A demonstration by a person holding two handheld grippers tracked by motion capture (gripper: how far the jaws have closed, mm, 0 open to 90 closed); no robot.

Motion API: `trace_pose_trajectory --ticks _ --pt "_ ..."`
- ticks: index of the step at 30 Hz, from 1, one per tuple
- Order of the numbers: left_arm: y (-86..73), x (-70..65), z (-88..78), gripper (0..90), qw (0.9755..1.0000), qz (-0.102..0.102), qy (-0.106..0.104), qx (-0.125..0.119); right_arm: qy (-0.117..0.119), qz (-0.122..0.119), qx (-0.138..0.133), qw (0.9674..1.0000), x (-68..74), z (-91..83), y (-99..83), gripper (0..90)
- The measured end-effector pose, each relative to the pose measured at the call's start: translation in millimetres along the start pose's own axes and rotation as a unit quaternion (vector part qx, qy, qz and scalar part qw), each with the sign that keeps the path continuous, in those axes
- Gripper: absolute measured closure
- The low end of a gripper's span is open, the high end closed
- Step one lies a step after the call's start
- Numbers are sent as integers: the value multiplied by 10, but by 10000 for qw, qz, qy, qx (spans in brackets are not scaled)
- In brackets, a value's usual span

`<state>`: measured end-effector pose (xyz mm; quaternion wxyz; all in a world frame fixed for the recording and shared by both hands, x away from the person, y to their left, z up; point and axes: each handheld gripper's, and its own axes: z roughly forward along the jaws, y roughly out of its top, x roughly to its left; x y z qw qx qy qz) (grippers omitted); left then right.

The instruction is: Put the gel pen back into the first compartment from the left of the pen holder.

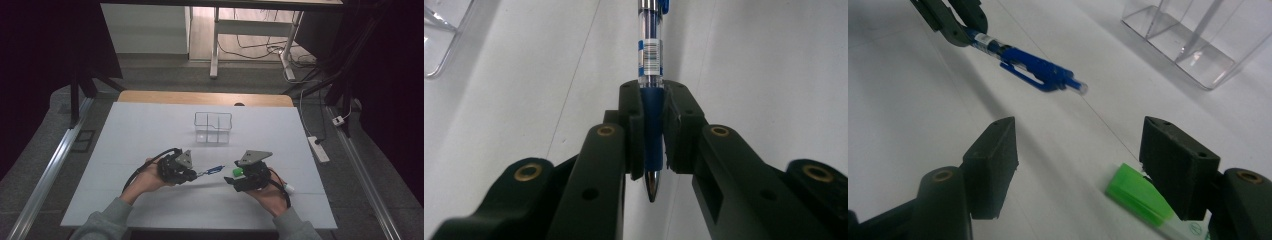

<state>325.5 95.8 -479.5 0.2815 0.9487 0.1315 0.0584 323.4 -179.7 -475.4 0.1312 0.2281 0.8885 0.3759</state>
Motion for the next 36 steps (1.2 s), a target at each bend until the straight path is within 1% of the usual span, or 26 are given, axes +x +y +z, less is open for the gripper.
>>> trace_pose_trajectory --ticks 4,9,13,15,21,25,29,33,35,36 --pt "26 -13 22 792 10000 31 -33 27 42 -42 18 10000 33 44 32 311" --pt "52 -21 52 792 9999 55 -61 85 -3 -122 41 9999 64 60 71 309" --pt "81 -29 91 792 9999 68 -96 113 5 -181 34 9998 93 72 103 311" --pt "94 -35 111 792 9998 97 -68 149 11 -220 63 9997 113 88 119 311" --pt "125 -54 161 792 9996 138 -97 206 72 -310 79 9995 174 139 177 311" --pt "146 -70 192 791 9995 167 -120 230 84 -442 182 9988 215 181 207 312" --pt "167 -79 224 792 9994 177 -150 268 126 -517 279 9982 254 231 219 318" --pt "181 -88 235 792 9993 199 -172 274 164 -655 411 9969 291 272 222 344" --pt "182 -91 232 792 9994 177 -187 242 179 -690 522 9961 308 297 217 360" --pt "184 -90 228 792 9994 186 -191 230 175 -761 568 9953 311 313 215 370"
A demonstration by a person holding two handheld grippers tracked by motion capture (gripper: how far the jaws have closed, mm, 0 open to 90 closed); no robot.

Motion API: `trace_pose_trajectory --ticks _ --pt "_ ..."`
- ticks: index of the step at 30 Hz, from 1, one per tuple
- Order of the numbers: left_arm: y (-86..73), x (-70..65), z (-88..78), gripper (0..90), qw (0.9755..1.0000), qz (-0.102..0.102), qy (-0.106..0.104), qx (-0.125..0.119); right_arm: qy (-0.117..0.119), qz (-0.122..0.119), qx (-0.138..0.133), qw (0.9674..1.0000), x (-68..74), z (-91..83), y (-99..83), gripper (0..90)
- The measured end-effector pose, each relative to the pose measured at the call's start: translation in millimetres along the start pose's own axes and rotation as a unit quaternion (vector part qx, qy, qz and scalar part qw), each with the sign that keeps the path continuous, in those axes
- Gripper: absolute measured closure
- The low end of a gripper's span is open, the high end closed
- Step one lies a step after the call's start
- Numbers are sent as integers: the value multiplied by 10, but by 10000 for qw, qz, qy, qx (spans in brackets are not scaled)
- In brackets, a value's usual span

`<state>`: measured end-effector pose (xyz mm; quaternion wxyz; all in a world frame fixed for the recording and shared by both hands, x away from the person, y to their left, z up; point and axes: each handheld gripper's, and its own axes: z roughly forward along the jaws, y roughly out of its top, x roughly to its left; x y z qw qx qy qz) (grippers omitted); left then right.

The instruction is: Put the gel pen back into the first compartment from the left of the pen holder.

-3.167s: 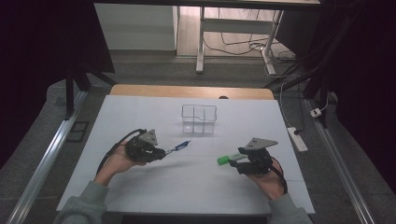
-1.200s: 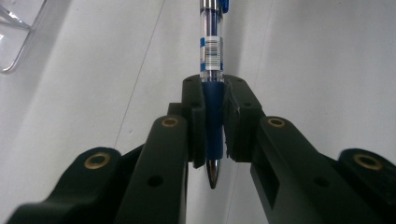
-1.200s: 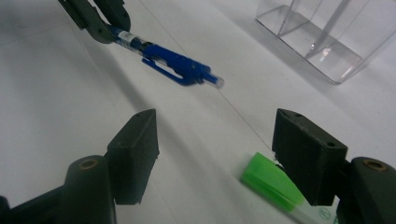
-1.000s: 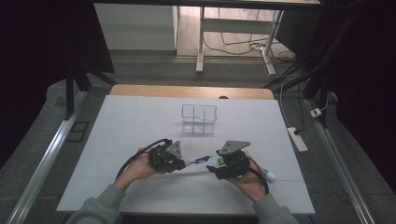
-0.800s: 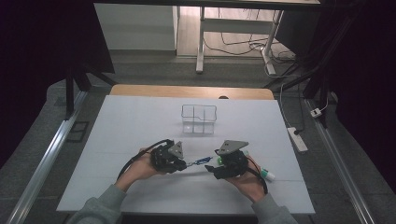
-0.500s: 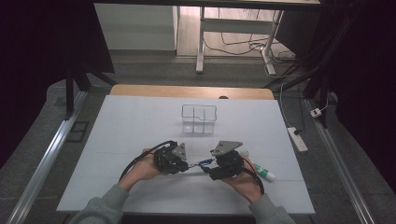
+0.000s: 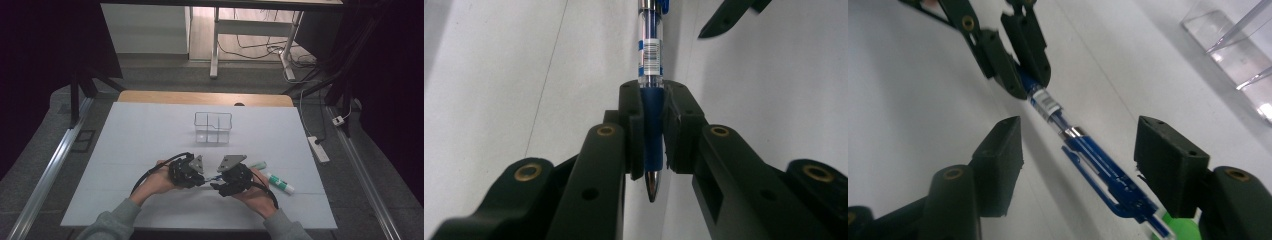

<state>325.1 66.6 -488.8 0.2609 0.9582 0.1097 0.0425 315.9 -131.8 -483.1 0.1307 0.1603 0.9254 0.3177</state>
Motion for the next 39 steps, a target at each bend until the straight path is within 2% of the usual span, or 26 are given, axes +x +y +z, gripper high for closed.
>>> trace_pose_trajectory --ticks 2,7,10,17,22,25,29,34,39 --pt "1 -3 -7 792 10000 2 -20 -26 16 -57 126 9999 26 25 2 404" --pt "-1 -5 -27 792 9999 29 -114 -25 -241 -369 435 9981 71 80 -6 522" --pt "-9 2 -41 791 9998 22 -175 -74 -390 -566 628 9957 93 97 -16 605" --pt "-30 13 -75 772 9998 27 -153 -154 -230 -849 609 9943 133 98 -22 684" --pt "-64 48 -113 717 9992 -127 -71 -375 -9 -1024 562 9932 152 75 -18 748" --pt "-77 66 -144 681 9980 -315 84 -535 14 -995 499 9938 159 58 -10 759" --pt "-106 94 -201 563 9952 -552 302 -756 -11 -783 390 9962 99 19 -33 760" --pt "-144 139 -253 418 9896 -959 434 -976 -105 -510 184 9985 5 -44 -66 760" --pt "-183 162 -264 317 9844 -1223 595 -1120 -236 -288 23 9993 -63 -85 -101 760"
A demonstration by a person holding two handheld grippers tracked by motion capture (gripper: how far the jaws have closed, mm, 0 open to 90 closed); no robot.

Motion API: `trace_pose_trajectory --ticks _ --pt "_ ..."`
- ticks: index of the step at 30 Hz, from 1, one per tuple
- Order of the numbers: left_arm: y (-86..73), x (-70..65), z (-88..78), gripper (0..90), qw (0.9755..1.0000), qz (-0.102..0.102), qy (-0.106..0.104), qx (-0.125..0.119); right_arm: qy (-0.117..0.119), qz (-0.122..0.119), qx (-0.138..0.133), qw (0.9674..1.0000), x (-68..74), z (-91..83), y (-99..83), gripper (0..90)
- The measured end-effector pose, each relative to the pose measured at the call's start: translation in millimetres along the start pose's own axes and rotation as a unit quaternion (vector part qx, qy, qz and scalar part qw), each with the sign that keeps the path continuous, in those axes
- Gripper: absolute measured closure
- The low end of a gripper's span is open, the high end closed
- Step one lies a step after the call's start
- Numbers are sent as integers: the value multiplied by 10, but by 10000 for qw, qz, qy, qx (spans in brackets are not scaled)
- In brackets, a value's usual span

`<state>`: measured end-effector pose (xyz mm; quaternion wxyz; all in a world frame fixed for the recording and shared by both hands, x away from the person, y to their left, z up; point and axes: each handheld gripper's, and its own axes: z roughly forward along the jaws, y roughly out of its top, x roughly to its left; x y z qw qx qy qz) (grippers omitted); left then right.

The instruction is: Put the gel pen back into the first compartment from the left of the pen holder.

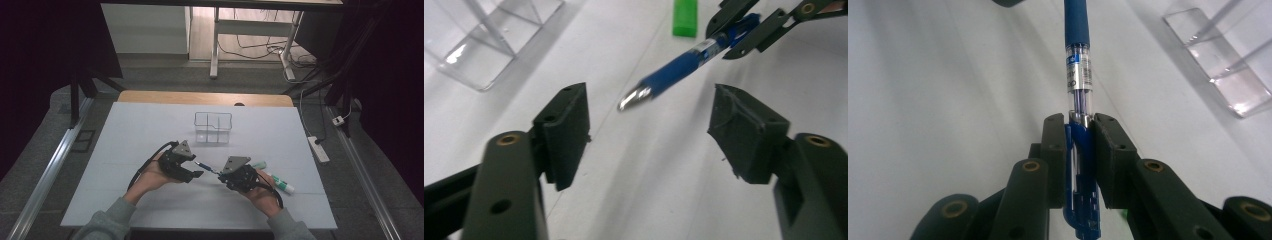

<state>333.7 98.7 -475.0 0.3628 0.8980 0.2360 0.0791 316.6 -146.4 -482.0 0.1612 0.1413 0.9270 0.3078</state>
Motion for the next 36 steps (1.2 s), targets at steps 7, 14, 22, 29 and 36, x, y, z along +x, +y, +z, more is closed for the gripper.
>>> trace_pose_trajectory --ticks 7,14,22,29,36 --pt "-47 72 -23 263 9985 -486 -16 -243 -142 248 -149 9995 -48 -42 -32 759" --pt "-97 129 -46 248 9962 -773 -57 -403 -244 414 -339 9983 -82 -90 -47 759" --pt "-97 132 -33 248 9934 -959 -188 -594 -307 406 -430 9978 -61 -82 -44 759" --pt "-90 131 -25 273 9901 -1104 -352 -798 -314 372 -500 9976 -33 -74 -30 758" --pt "-81 133 -3 324 9873 -1192 -535 -905 -335 345 -549 9973 -4 -56 -17 759"
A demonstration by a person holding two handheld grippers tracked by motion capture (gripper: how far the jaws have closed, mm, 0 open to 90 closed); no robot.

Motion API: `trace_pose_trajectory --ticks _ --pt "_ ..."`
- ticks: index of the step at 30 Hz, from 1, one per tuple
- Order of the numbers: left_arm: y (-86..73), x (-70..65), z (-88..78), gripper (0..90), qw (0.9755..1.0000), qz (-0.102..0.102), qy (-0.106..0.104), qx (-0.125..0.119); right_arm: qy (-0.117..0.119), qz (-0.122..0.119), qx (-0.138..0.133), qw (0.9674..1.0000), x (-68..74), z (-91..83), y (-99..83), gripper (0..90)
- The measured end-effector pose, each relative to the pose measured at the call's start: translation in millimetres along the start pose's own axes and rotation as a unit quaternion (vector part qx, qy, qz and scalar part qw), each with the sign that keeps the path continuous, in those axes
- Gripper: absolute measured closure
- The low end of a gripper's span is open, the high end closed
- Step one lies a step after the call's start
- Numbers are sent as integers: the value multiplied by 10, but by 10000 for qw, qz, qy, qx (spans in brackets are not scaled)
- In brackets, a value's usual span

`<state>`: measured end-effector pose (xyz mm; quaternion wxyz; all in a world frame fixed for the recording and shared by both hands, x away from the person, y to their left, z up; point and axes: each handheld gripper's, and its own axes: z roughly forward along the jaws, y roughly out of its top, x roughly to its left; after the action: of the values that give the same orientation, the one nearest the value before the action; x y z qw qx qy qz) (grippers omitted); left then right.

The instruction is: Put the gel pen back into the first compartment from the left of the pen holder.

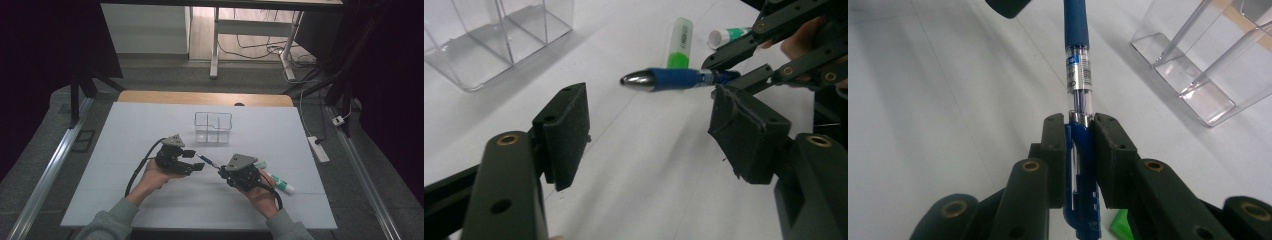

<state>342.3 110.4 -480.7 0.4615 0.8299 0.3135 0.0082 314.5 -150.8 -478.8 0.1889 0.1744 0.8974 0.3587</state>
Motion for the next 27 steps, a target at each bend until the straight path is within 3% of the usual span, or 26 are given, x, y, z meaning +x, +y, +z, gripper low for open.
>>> trace_pose_trajectory --ticks 9,19,27 --pt "6 5 32 436 9998 -69 -180 -35 -42 -56 -19 10000 42 29 13 758" --pt "8 6 38 542 9997 -121 -199 -86 -88 -104 69 9999 79 69 13 757" --pt "15 -5 23 605 9976 -288 -537 -318 -58 -33 22 10000 73 80 0 755"
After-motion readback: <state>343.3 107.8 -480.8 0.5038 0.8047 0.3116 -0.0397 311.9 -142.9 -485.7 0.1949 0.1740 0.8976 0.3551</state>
